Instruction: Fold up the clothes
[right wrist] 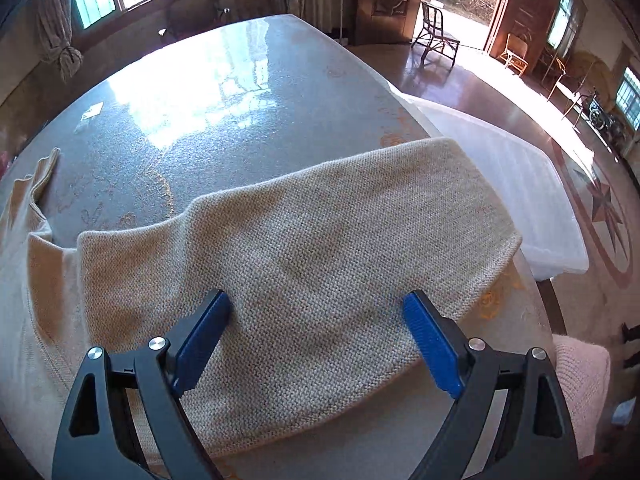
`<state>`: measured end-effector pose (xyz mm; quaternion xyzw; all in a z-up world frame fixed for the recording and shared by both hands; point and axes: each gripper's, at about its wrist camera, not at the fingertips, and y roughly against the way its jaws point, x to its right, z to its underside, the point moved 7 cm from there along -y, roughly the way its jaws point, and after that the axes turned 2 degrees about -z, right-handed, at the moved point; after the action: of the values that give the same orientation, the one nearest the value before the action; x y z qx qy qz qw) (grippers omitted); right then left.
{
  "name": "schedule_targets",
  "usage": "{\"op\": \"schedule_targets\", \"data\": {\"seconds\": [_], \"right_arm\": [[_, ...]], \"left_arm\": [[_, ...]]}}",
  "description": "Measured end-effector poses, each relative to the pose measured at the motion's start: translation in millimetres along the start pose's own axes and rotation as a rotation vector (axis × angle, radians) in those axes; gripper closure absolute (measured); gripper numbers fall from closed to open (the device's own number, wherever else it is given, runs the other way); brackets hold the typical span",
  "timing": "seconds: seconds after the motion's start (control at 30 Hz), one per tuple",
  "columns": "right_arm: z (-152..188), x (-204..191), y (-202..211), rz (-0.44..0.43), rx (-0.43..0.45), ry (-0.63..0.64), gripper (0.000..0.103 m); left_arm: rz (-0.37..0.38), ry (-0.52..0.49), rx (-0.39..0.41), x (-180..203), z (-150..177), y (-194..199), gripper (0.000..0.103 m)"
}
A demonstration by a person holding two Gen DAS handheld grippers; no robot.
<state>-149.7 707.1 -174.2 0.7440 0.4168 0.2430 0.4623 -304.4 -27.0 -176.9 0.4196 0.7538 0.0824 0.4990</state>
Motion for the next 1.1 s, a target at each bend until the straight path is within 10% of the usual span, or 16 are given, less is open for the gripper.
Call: {"op": "schedule_targets", "data": {"seconds": [0.3, 0.47, 0.63, 0.83, 1.1], "right_arm": [[14, 20, 6, 0.045, -0.001, -0.090, 0.006], [-9, 30, 26, -0.113, -0.003, -0.121, 0.007], [-20, 83, 66, -0.300, 0.050, -0.395, 0.007], [51, 29, 71, -0.377, -0.122, -0.296, 0.007], [171, -184, 131, -0.358, -0.008, 0.454, 0.007]], "left_arm": [[-0.043, 0.137, -0.078, -35, 44, -4, 0.022], [0.031, 0.271, -0.081, -62, 26, 6, 0.022], [0.297, 0.507, -0.002, -70, 9, 56, 0.022], [0.486, 0.297, 0.014, 13, 48, 129, 0.022], [0.184, -0.223, 0.295, 51, 133, 202, 0.023]]}}
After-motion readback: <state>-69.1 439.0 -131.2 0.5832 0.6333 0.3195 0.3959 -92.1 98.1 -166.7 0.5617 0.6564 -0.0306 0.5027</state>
